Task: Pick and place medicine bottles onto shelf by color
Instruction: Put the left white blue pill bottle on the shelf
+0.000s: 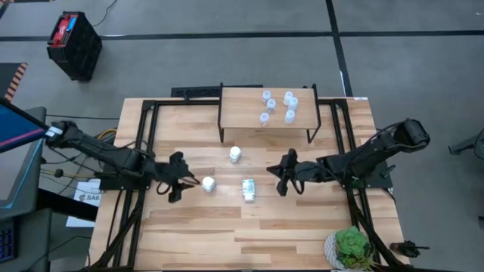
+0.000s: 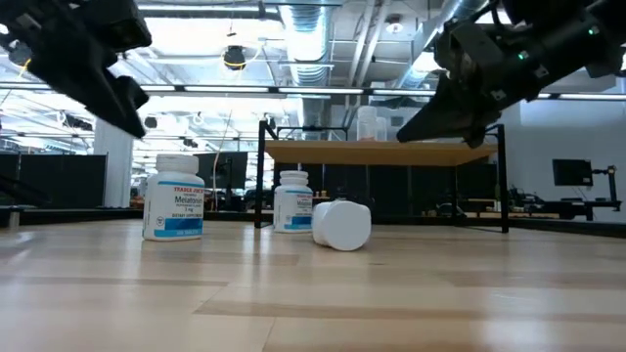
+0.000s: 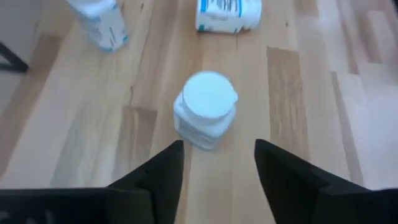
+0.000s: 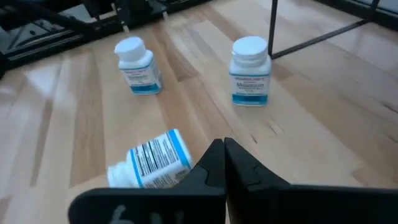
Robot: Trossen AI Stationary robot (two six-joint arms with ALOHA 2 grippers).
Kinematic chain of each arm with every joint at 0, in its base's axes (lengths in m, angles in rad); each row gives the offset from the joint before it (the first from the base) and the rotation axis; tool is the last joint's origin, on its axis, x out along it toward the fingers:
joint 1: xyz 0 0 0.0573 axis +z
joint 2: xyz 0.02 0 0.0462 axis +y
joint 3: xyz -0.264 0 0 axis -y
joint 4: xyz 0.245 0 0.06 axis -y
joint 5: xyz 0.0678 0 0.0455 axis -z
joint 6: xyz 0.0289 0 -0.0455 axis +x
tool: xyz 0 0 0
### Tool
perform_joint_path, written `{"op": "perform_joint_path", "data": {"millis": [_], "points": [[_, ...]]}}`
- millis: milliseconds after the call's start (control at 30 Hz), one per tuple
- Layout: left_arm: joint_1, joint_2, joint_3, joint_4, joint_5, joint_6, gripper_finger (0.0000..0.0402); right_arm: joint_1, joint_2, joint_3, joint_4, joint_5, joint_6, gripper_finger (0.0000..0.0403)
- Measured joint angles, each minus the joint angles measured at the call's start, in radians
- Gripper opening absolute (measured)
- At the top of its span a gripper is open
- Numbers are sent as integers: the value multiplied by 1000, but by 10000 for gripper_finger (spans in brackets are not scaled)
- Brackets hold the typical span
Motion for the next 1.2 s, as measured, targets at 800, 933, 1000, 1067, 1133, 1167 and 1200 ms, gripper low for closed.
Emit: {"op": "perform_joint_path", "data": {"millis": [800,933,1000,1067,1133,1167,1200], "points": [[-100,316,129,-16,-132,-248,146,-5,82,0,7,-61,53,8],[-100,315,146,-16,-132,-285,211,-7,82,0,16,-60,52,8],[-100,315,147,-12,-133,-314,243,-7,81,0,15,-60,45,8],[-100,321,147,-12,-150,-355,274,-7,81,0,15,-60,43,8],[-100,326,146,-14,-173,-404,299,-7,81,0,15,-60,42,8],[-100,333,146,-10,-185,-427,310,-7,81,0,15,-61,42,8],[-97,347,146,-2,-200,-447,319,-7,81,0,14,-61,42,8]]}}
